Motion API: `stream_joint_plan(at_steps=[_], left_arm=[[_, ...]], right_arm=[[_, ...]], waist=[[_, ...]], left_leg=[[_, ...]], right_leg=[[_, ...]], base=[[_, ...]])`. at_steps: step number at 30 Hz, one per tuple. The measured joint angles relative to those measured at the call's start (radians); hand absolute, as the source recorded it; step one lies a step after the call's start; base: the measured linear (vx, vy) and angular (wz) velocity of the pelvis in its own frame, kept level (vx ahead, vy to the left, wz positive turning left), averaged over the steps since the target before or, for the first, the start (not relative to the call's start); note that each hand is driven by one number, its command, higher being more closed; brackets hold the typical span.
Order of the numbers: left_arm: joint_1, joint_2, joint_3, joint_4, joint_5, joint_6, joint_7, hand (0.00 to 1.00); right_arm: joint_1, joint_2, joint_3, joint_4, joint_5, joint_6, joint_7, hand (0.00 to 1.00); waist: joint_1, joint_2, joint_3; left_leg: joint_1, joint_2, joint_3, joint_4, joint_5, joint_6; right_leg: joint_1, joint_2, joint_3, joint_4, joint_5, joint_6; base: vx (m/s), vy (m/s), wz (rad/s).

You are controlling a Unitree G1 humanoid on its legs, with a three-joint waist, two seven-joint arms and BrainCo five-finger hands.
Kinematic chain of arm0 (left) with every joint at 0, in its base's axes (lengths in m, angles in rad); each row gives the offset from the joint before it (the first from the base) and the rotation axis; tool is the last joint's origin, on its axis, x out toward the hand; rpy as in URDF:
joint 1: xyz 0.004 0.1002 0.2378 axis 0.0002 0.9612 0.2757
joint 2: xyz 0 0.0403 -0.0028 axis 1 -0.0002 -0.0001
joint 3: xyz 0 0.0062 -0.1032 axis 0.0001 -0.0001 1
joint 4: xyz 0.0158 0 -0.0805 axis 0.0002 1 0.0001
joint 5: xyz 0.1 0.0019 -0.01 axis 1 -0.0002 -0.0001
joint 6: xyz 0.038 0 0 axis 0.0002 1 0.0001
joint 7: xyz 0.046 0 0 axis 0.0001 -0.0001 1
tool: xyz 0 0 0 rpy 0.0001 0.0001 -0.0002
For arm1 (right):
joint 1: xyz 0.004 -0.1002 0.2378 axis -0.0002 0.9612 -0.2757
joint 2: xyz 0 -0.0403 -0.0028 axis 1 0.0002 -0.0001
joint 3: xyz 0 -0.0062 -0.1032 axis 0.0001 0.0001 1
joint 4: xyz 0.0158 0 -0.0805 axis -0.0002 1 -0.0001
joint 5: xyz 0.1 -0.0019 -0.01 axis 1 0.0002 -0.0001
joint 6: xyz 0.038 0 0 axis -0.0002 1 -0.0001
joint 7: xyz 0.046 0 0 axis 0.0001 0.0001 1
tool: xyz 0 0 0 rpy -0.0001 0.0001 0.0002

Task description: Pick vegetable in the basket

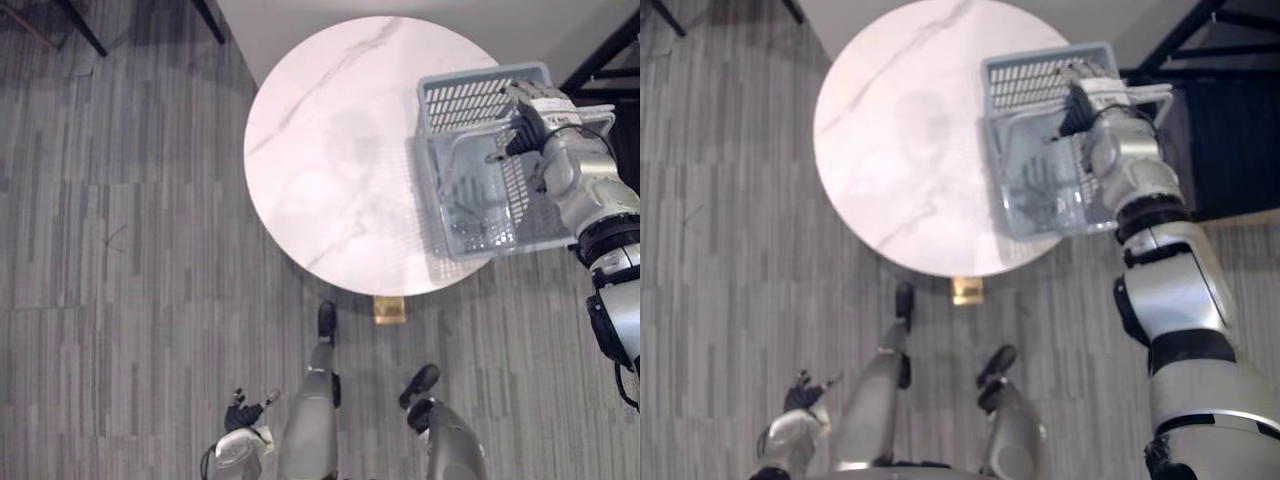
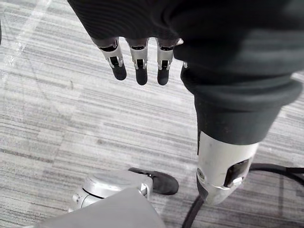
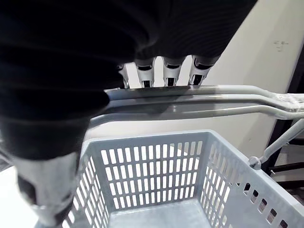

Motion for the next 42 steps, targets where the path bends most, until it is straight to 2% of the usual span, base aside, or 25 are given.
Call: stream_joint_plan(at_steps=[3, 4, 17, 22, 27, 35, 39, 41, 42], left_arm=[[0.0, 0.003, 0.0, -0.002, 0.0, 0.0, 0.0, 0.0], [0.0, 0.003, 0.0, -0.002, 0.0, 0.0, 0.0, 0.0], [-0.001, 0.008, -0.012, -0.011, 0.0, 0.0, 0.003, 0.0], [-0.001, 0.007, -0.022, -0.01, 0.0, 0.0, 0.004, 0.0], [-0.001, 0.007, -0.023, -0.01, 0.002, 0.005, 0.004, 0.0], [-0.001, 0.007, -0.016, -0.009, 0.02, 0.025, 0.003, 0.0], [-0.004, 0.005, 0.021, 0.003, 0.061, 0.045, 0.0, 0.0], [-0.004, 0.008, 0.047, 0.004, 0.084, 0.054, -0.004, 0.0], [-0.004, 0.013, 0.063, 0.009, 0.099, 0.064, -0.009, 0.0]], right_arm=[[-0.004, -0.001, -0.033, 0.014, 0.0, 0.009, -0.002, 0.0], [-0.004, -0.003, -0.033, 0.014, 0.0, 0.011, -0.003, 1.0], [0.0, -0.005, -0.085, 0.036, 0.0, 0.018, -0.021, 1.0], [0.024, -0.005, -0.096, 0.042, -0.04, 0.023, -0.038, 1.0], [0.044, -0.005, -0.087, 0.043, -0.043, 0.023, -0.039, 1.0], [0.083, -0.003, -0.013, 0.025, -0.04, 0.012, 0.014, 1.0], [0.158, -0.004, 0.094, -0.157, -0.037, -0.006, 0.076, 1.0], [0.194, -0.005, 0.14, -0.282, -0.025, -0.028, 0.104, 1.0], [0.224, -0.006, 0.17, -0.373, -0.004, -0.044, 0.121, 1.0]], waist=[[-0.001, 0.0, 0.0], [-0.001, 0.0, 0.0], [0.003, 0.013, 0.007], [0.014, 0.024, 0.013], [0.023, 0.025, 0.013], [0.026, 0.023, 0.012], [0.019, 0.013, 0.007], [0.005, -0.003, -0.007], [-0.008, -0.019, -0.02]], left_leg=[[-0.001, -0.008, -0.001, 0.0, 0.0, 0.0], [-0.001, -0.008, -0.001, 0.0, 0.0, 0.0], [-0.018, -0.015, -0.003, 0.002, 0.0, 0.0], [-0.006, -0.015, -0.004, 0.001, -0.001, -0.001], [0.003, -0.014, -0.007, 0.001, -0.006, -0.008], [0.062, -0.011, 0.006, 0.001, -0.007, -0.008], [0.132, 0.001, 0.046, 0.0, -0.021, -0.017], [0.149, 0.012, 0.066, -0.002, -0.027, -0.019], [0.157, 0.019, 0.084, -0.002, -0.03, -0.023]], right_leg=[[0.0, -0.005, 0.0, 0.0, 0.0, 0.0], [0.0, -0.005, 0.0, 0.0, 0.0, 0.0], [-0.017, -0.01, 0.008, -0.001, 0.0, 0.0], [-0.005, -0.01, 0.009, -0.001, -0.001, 0.0], [0.004, -0.01, 0.009, 0.0, -0.001, 0.0], [0.056, -0.011, 0.023, -0.003, -0.005, 0.004], [0.103, -0.001, 0.065, -0.019, -0.004, 0.004], [0.106, 0.01, 0.087, -0.023, -0.004, 0.004], [0.105, 0.017, 0.1, -0.027, -0.004, 0.004]], base=[[0.0, 0.001, 0.01], [0.0, 0.0, 0.0], [0.0, 0.0, 0.0], [0.0, 0.0, 0.0], [0.0, 0.0, 0.0], [0.0, -0.025, -0.02], [-0.02, -0.041, -0.26], [-0.02, -0.056, -0.35], [0.0, -0.042, -0.31]])
